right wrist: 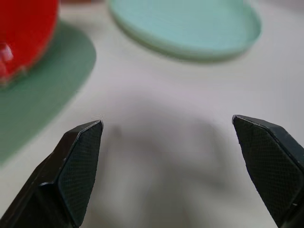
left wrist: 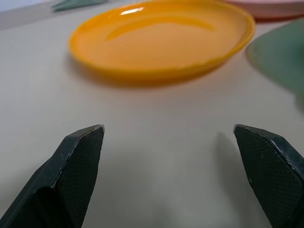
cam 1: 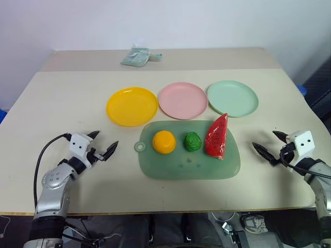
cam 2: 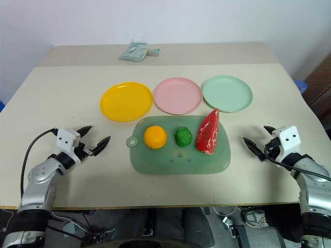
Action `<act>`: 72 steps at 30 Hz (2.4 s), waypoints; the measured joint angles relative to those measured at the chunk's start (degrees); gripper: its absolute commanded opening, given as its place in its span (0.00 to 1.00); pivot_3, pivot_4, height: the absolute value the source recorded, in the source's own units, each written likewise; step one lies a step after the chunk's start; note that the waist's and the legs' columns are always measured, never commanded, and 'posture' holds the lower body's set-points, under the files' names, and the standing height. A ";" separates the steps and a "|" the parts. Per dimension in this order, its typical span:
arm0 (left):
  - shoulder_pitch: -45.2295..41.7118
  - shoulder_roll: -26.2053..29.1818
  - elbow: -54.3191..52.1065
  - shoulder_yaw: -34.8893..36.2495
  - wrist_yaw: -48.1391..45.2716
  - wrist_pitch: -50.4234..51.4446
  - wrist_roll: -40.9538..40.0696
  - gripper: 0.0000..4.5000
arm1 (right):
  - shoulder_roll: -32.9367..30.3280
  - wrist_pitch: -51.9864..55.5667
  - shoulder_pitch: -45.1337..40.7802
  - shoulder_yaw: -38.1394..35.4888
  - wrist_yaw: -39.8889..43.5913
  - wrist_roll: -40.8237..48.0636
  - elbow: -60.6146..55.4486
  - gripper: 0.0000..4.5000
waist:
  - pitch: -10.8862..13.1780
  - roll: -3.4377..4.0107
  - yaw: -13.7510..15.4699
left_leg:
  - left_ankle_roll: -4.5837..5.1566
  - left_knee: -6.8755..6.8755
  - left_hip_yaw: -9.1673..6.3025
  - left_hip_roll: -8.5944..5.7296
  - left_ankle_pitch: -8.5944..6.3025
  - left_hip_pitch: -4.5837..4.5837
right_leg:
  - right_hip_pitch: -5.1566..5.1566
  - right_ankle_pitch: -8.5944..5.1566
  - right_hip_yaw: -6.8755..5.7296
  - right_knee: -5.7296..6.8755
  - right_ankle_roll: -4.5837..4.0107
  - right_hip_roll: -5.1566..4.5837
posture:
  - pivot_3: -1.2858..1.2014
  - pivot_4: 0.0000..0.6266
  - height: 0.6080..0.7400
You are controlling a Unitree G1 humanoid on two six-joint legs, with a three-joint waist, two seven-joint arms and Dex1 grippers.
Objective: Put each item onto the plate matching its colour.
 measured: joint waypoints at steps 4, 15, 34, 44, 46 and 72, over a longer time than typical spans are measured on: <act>-2.29 -0.05 -0.04 -1.23 -2.26 1.02 -0.29 1.00 | -0.02 5.68 1.00 -1.03 -2.54 2.13 -9.83 0.99 | 0.00 0.00 0.04 | 0.00 0.01 0.00 0.00 0.00 0.00 | 0.00 0.00 -0.01 0.01 0.00 0.00 | 0.52 0.24 1.00; -5.67 3.79 -16.88 -8.32 -12.85 16.22 -7.28 1.00 | -4.19 32.34 -10.13 0.22 -6.26 23.63 -36.96 0.99 | 0.01 0.00 0.11 | 0.01 0.04 -0.04 0.00 0.00 -0.04 | 0.01 0.00 -0.02 -0.02 0.00 0.00 | 0.52 0.24 1.00; -18.48 1.60 -17.58 -23.60 -13.56 19.88 3.66 1.00 | 1.68 41.34 -13.16 23.16 -14.77 23.60 -49.80 0.99 | 0.02 -0.02 0.11 | 0.06 0.10 -0.04 -0.02 -0.01 -0.11 | -0.03 0.00 -0.05 -0.02 0.00 0.02 | 0.52 0.24 1.00; -17.65 2.33 -16.56 -23.29 -14.90 19.87 4.22 1.00 | -7.54 41.76 -9.31 16.95 -9.98 22.51 -50.50 0.99 | 0.03 -0.03 0.14 | 0.07 0.13 -0.05 -0.02 -0.02 -0.11 | 0.00 0.00 -0.05 -0.03 0.01 0.02 | 0.52 0.24 1.00; -17.28 2.39 -16.30 -23.27 -15.16 19.88 4.15 1.00 | -8.67 41.59 -8.29 15.35 -8.90 22.44 -50.50 0.99 | 0.03 -0.03 0.12 | 0.07 0.13 -0.06 -0.02 -0.02 -0.10 | 0.00 0.00 -0.05 -0.03 0.01 0.02 | 0.52 0.24 1.00; -28.77 -4.09 5.23 -7.94 16.59 20.50 10.21 0.70 | -6.18 39.17 -10.37 13.61 -8.97 19.67 -48.94 1.00 | 0.09 -0.13 0.29 | 0.08 0.22 -0.06 -0.05 -0.02 -0.14 | -0.01 0.02 -0.08 0.01 0.05 0.10 | 0.52 0.24 1.00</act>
